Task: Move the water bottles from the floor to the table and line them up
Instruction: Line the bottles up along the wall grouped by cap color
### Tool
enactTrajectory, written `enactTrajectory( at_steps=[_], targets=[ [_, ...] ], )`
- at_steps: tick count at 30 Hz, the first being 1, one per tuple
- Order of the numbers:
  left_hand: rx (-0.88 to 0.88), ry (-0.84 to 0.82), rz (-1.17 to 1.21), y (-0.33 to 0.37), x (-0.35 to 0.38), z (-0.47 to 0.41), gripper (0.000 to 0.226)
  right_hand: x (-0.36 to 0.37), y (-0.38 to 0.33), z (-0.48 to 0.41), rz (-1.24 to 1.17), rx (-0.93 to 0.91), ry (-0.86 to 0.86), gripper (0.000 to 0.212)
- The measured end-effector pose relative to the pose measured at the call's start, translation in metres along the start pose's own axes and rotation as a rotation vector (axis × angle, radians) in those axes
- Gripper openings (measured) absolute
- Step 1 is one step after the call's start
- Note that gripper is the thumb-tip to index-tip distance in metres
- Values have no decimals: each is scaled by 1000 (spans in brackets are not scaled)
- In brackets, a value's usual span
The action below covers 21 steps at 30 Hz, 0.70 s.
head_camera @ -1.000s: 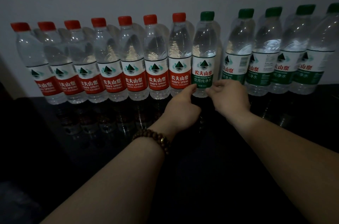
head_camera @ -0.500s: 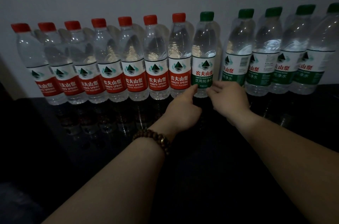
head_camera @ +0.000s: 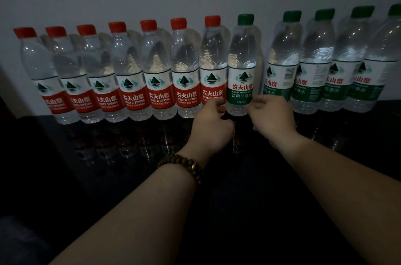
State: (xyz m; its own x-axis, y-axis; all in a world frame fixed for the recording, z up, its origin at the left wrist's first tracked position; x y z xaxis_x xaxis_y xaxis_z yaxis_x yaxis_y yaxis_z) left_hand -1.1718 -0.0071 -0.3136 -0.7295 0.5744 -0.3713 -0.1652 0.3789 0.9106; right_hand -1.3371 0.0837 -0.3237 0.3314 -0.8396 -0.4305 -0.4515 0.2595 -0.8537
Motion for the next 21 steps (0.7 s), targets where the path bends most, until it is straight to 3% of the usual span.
enactTrajectory(
  at_steps=[5,14,21],
  targets=[
    [-6,28,18,0,-2,-1,58,1,2,-2,2,-1,-12,47],
    [-17,-65,18,-2,8,-4,76,2,5,-6,1,-9,-17,49],
    [-28,-42,71,-4,6,-3,68,-2,4,-3,-8,22,21,43]
  ],
)
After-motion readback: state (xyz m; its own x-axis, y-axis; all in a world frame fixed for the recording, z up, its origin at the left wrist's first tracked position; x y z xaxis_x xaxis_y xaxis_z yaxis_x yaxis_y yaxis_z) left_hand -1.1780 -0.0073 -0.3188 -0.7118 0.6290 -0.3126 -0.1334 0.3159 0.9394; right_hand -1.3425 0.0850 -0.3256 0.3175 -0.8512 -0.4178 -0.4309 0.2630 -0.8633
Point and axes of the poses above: each hand's wrist, its own z-axis away from the middle knuckle, its own x-axis out of the palm, y = z × x, the point moved 9 cm from there along -z, towards the middle knuckle
